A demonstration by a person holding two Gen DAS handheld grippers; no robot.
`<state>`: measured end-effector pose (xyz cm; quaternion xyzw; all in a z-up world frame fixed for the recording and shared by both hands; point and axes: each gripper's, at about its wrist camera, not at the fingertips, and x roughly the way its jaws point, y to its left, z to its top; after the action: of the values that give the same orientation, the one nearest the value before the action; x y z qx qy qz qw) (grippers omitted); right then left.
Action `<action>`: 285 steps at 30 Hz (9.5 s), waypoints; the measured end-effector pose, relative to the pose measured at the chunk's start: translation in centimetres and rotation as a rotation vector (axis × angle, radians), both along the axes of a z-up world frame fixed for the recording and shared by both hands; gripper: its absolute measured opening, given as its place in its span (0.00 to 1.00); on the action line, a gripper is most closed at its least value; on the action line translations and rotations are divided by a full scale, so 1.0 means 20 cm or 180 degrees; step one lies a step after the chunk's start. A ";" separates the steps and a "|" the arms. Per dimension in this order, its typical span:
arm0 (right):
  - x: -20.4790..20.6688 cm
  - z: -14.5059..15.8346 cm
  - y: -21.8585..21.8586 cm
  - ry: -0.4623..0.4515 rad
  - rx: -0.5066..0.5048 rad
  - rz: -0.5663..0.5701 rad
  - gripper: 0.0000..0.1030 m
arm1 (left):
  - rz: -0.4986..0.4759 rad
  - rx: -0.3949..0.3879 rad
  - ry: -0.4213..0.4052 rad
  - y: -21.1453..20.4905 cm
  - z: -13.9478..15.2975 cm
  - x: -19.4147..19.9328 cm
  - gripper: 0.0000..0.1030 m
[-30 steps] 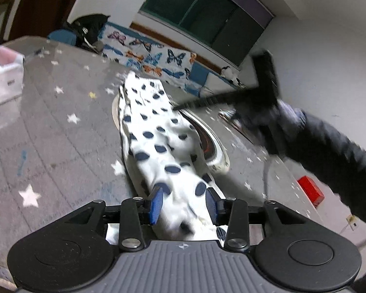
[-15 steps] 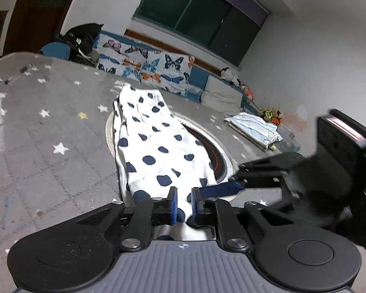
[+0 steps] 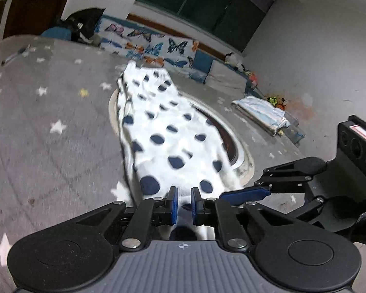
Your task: Fold clothes
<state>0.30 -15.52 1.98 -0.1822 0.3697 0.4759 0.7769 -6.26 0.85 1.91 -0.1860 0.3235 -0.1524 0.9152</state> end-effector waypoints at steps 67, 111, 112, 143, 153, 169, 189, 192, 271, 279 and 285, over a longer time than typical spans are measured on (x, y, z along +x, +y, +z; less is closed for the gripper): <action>0.85 -0.14 -0.47 0.1000 0.1125 -0.1405 0.25 | -0.0011 -0.0608 0.0476 -0.12 -0.10 0.72 0.18; 0.63 0.06 -0.36 -0.0037 0.0592 -0.1224 0.06 | -0.0234 -0.0153 0.0276 -0.18 -0.01 0.59 0.31; 0.64 0.06 -0.33 -0.0029 0.0603 -0.1181 0.07 | -0.0280 -0.0103 0.0273 -0.20 -0.02 0.58 0.31; 0.26 0.04 -0.17 -0.0125 0.0095 -0.0374 0.15 | -0.0615 0.0404 -0.0093 -0.23 0.07 0.12 0.31; 0.11 0.00 -0.14 -0.0047 -0.0085 -0.0085 0.25 | -0.0509 0.0483 0.0079 -0.15 -0.01 0.02 0.31; -0.11 0.03 -0.11 -0.0065 -0.0141 0.0273 0.27 | -0.0590 0.0543 -0.0062 -0.15 0.04 -0.16 0.31; -0.15 0.04 -0.07 0.0029 -0.0030 0.0411 0.28 | -0.0490 0.0434 -0.0141 -0.11 0.08 -0.19 0.30; -0.12 0.04 -0.07 0.0094 0.0021 0.0406 0.29 | -0.0384 0.0386 -0.0159 -0.08 0.09 -0.13 0.30; 1.25 0.25 0.03 0.0172 0.0948 -0.0913 0.15 | 0.0339 0.0194 0.0270 0.19 0.05 0.06 0.40; 0.82 0.34 -0.04 0.0238 0.0985 -0.0514 0.15 | 0.0543 0.0212 0.0212 0.24 0.08 -0.08 0.42; 0.47 0.37 -0.10 0.0333 0.1042 -0.0186 0.15 | 0.0626 0.0195 0.0177 0.27 0.08 -0.15 0.43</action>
<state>9.62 -17.51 9.47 -0.0174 0.3323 0.5158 0.7894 -9.18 6.17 3.59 -0.1929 0.3335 -0.0467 0.9216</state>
